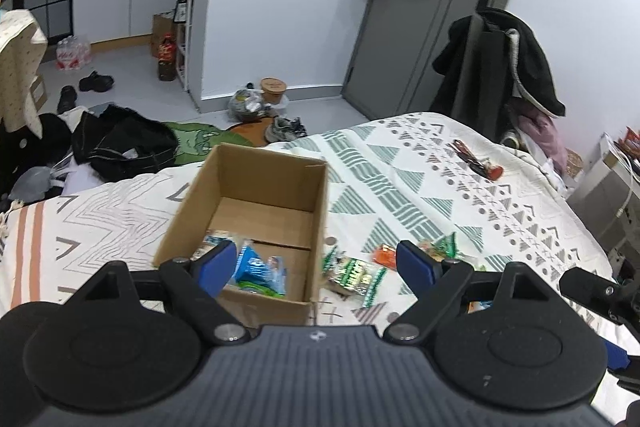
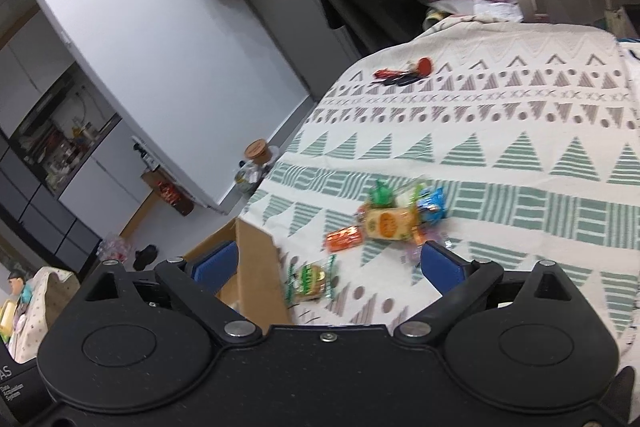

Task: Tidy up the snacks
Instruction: 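Move both open tools back toward the remaining snacks on the bedspread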

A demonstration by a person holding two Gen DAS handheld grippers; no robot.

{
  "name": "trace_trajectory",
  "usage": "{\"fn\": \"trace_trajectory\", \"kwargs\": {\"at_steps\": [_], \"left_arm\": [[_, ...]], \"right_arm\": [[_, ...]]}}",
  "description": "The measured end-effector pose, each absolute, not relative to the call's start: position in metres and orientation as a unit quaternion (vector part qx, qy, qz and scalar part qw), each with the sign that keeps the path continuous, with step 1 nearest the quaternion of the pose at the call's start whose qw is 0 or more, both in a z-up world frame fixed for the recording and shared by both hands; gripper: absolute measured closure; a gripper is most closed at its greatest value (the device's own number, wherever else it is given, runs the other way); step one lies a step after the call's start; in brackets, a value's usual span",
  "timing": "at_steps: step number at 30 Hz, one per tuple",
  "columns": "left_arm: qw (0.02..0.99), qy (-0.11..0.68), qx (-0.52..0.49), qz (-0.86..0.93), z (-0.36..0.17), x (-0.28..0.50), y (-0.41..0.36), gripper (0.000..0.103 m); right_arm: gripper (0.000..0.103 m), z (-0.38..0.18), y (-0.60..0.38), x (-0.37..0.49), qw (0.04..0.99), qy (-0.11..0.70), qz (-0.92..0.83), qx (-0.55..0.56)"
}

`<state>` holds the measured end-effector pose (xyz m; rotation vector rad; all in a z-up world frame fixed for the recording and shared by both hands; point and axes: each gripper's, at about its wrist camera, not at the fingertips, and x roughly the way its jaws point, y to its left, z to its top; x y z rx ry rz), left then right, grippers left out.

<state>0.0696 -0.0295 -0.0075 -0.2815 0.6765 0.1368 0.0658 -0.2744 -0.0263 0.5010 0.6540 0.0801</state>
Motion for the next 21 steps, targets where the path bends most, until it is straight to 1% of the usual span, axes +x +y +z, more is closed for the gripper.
{"fn": "trace_trajectory", "kwargs": {"at_steps": [13, 21], "left_arm": [[0.932, 0.338, -0.124, 0.048, -0.015, 0.072, -0.059, 0.017], [0.927, 0.354, -0.121, 0.040, -0.032, 0.080, -0.073, 0.017]], "right_arm": [[0.005, -0.032, -0.303, 0.048, 0.914, 0.327, 0.019, 0.239], [0.005, -0.051, -0.323, 0.053, 0.893, 0.345, 0.000, 0.288]]}}
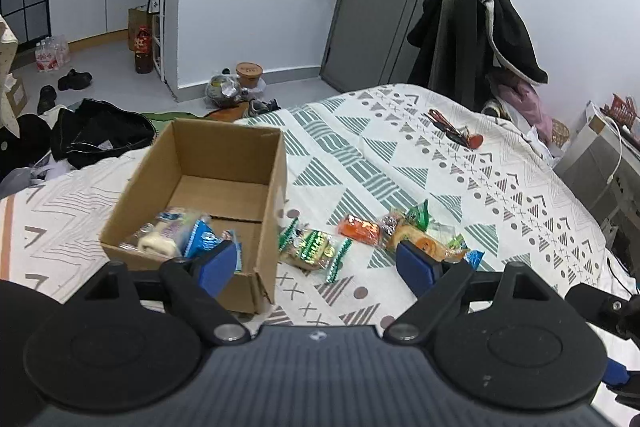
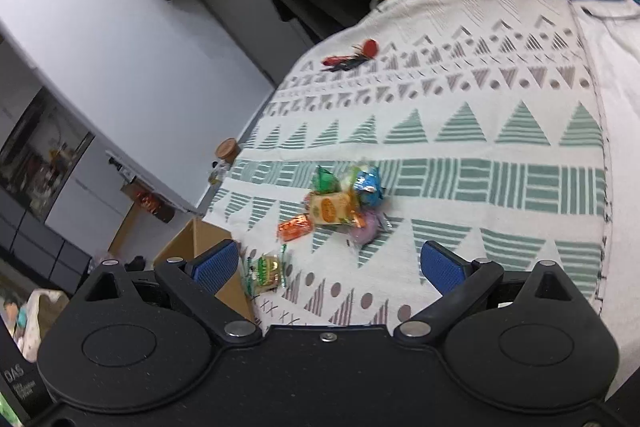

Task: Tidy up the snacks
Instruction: 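Move both open tools back toward the remaining snacks on the bedspread, then grasp the green cake packet with the left tool while the right grasps a purple candy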

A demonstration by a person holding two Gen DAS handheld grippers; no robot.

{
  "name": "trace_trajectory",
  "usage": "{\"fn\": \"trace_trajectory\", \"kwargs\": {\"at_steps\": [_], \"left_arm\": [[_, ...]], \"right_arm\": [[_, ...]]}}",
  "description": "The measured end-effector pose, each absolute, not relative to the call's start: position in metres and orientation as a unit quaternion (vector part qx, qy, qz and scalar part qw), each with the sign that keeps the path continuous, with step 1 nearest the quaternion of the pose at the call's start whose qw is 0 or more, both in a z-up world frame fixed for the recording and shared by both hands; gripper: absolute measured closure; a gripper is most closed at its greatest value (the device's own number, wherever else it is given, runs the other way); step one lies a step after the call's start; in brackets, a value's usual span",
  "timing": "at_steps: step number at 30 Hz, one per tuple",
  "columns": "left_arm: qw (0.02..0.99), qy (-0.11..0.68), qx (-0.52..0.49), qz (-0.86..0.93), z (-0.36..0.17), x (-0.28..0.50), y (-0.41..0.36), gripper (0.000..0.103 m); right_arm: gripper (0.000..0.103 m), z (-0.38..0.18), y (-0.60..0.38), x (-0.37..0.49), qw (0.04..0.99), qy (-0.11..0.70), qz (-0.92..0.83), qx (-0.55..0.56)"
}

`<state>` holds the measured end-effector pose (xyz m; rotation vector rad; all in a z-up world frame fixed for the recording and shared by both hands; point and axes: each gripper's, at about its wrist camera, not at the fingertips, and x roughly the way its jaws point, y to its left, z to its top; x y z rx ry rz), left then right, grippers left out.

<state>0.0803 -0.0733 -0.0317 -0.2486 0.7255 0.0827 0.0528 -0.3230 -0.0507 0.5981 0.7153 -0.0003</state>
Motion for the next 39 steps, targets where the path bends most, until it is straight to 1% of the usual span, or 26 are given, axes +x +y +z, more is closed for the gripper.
{"fn": "trace_trajectory", "kwargs": {"at_steps": [4, 8, 13, 15, 25, 27, 30, 35, 39], "left_arm": [[0.925, 0.360, -0.120, 0.034, -0.042, 0.087, -0.083, 0.017], [0.923, 0.364, -0.119, 0.029, -0.051, 0.095, -0.092, 0.017], [0.920, 0.371, -0.123, 0.033, -0.064, 0.107, -0.099, 0.017], [0.917, 0.376, -0.126, 0.036, -0.069, 0.112, -0.100, 0.017], [0.905, 0.396, -0.141, 0.063, -0.096, 0.142, -0.109, 0.017], [0.902, 0.400, -0.147, 0.072, -0.103, 0.148, -0.112, 0.017], [0.902, 0.397, -0.144, 0.084, -0.112, 0.155, -0.117, 0.017], [0.899, 0.397, -0.144, 0.116, -0.127, 0.168, -0.123, 0.017], [0.894, 0.400, -0.153, 0.134, -0.139, 0.180, -0.125, 0.017]], "right_arm": [[0.006, -0.060, -0.327, 0.058, 0.888, 0.353, -0.015, 0.295], [0.011, -0.071, -0.332, 0.063, 0.881, 0.363, -0.039, 0.301], [0.012, -0.082, -0.338, 0.072, 0.872, 0.374, -0.053, 0.311], [0.015, -0.088, -0.339, 0.077, 0.867, 0.381, -0.057, 0.315], [0.017, -0.106, -0.339, 0.115, 0.859, 0.388, -0.068, 0.328], [0.023, -0.114, -0.339, 0.125, 0.851, 0.395, -0.071, 0.338], [0.026, -0.125, -0.341, 0.136, 0.841, 0.405, -0.080, 0.350], [0.029, -0.137, -0.343, 0.142, 0.832, 0.418, -0.092, 0.355], [0.036, -0.148, -0.345, 0.149, 0.824, 0.429, -0.092, 0.359]]}}
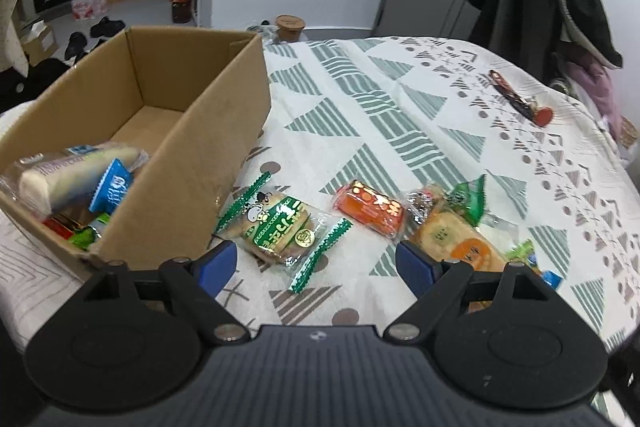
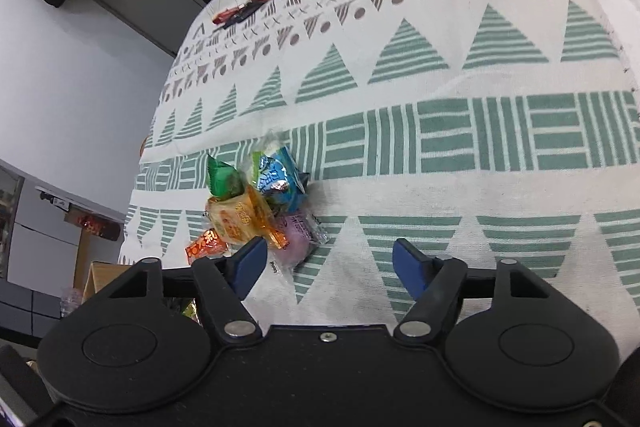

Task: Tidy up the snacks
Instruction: 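Grasp the green cake packet with the left tool while the right grasps a purple candy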

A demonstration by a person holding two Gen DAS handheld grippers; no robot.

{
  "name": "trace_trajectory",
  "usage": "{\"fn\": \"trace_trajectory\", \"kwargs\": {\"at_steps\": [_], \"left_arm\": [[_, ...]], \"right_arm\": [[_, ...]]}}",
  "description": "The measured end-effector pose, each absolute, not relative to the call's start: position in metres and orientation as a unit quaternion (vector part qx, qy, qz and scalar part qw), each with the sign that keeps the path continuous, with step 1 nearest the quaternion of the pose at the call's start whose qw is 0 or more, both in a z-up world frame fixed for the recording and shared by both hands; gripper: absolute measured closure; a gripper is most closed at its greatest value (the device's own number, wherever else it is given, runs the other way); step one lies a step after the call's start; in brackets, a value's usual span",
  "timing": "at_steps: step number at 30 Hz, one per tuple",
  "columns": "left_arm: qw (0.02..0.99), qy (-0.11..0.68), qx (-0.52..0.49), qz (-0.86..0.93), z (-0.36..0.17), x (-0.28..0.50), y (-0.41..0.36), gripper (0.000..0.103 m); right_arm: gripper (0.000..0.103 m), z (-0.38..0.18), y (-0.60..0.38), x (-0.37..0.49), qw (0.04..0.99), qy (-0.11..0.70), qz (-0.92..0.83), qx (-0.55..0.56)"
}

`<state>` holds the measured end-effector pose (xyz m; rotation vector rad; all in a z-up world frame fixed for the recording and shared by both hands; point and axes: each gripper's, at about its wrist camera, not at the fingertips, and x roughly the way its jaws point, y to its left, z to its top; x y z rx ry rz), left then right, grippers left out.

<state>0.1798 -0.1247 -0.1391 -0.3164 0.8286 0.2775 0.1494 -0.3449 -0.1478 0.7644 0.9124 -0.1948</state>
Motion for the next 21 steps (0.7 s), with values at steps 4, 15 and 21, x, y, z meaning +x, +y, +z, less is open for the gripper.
{"fn": "trace_trajectory", "kwargs": {"at_steps": [4, 15, 21], "left_arm": [[0.895, 0.395, -0.153, 0.141, -0.146, 0.188, -0.124, 0.017], [0.895, 0.385, -0.139, 0.177, -0.151, 0.196, -0.115, 0.017], [0.890, 0.385, -0.144, 0.196, -0.157, 0.199, -0.107, 0.017]], "right_arm": [[0.038, -0.155, -0.340, 0.157, 0.820, 0.441, -0.080, 0.356], [0.038, -0.171, -0.327, 0.180, 0.814, 0.466, -0.063, 0.340], [0.037, -0.171, -0.321, 0.188, 0.824, 0.465, -0.065, 0.319]]}}
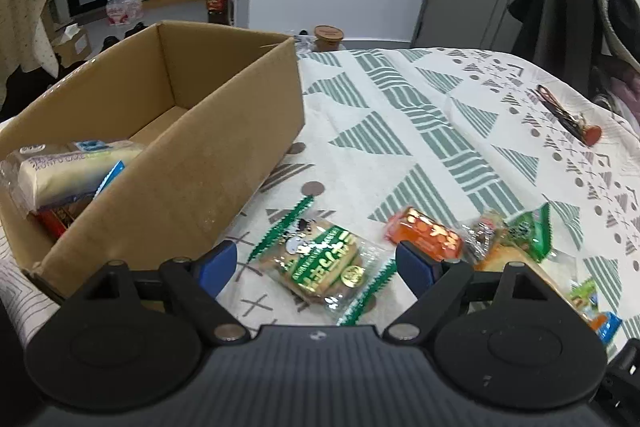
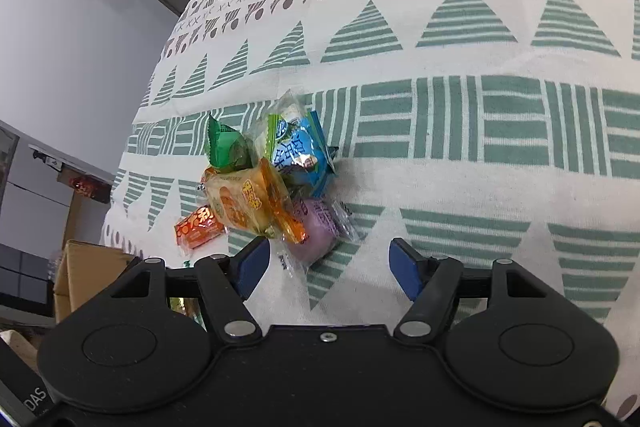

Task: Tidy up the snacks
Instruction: 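Grasp the green cake packet with the left tool while the right grasps a purple candy, then carry the green packet to the box with the left tool while the right carries the purple candy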

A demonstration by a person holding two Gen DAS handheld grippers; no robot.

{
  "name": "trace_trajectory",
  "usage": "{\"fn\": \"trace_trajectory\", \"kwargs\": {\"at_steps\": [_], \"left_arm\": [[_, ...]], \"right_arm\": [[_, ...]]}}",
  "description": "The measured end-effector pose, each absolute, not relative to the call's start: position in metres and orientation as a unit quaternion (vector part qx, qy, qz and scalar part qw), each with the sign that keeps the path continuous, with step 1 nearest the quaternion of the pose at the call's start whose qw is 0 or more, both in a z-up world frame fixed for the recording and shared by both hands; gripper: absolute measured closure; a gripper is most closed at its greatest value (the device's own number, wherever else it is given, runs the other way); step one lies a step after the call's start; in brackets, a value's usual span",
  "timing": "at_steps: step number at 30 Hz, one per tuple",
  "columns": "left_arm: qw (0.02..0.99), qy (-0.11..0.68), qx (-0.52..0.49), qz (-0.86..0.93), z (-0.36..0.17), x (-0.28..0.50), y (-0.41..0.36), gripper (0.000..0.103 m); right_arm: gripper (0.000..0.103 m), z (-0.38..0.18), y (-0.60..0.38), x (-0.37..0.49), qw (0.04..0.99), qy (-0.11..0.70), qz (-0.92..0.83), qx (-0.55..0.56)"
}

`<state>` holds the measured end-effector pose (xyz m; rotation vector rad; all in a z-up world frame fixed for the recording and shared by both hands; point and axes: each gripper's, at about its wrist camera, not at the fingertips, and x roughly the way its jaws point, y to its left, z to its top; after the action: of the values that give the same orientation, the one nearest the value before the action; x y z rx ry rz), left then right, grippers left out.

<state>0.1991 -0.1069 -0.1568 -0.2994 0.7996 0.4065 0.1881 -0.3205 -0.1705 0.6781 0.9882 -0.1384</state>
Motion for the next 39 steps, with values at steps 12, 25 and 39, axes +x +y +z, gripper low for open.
{"fn": "trace_trajectory", "kwargs": {"at_steps": [12, 25, 39], "left_arm": [[0.874, 0.398, -0.166, 0.223, -0.169, 0.221, -0.101, 0.017], [0.864, 0.425, -0.178, 0.202, -0.177, 0.217, -0.094, 0.024], [0.871, 0.425, -0.185, 0.164, -0.157, 0.196, -0.088, 0.065]], "right_arm": [[0.036, -0.172, -0.312, 0.195, 0.835, 0.463, -0.071, 0.291], [0.033, -0.173, -0.313, 0.198, 0.840, 0.457, -0.065, 0.285], [0.077, -0.174, -0.297, 0.200, 0.855, 0.451, -0.036, 0.254]]}}
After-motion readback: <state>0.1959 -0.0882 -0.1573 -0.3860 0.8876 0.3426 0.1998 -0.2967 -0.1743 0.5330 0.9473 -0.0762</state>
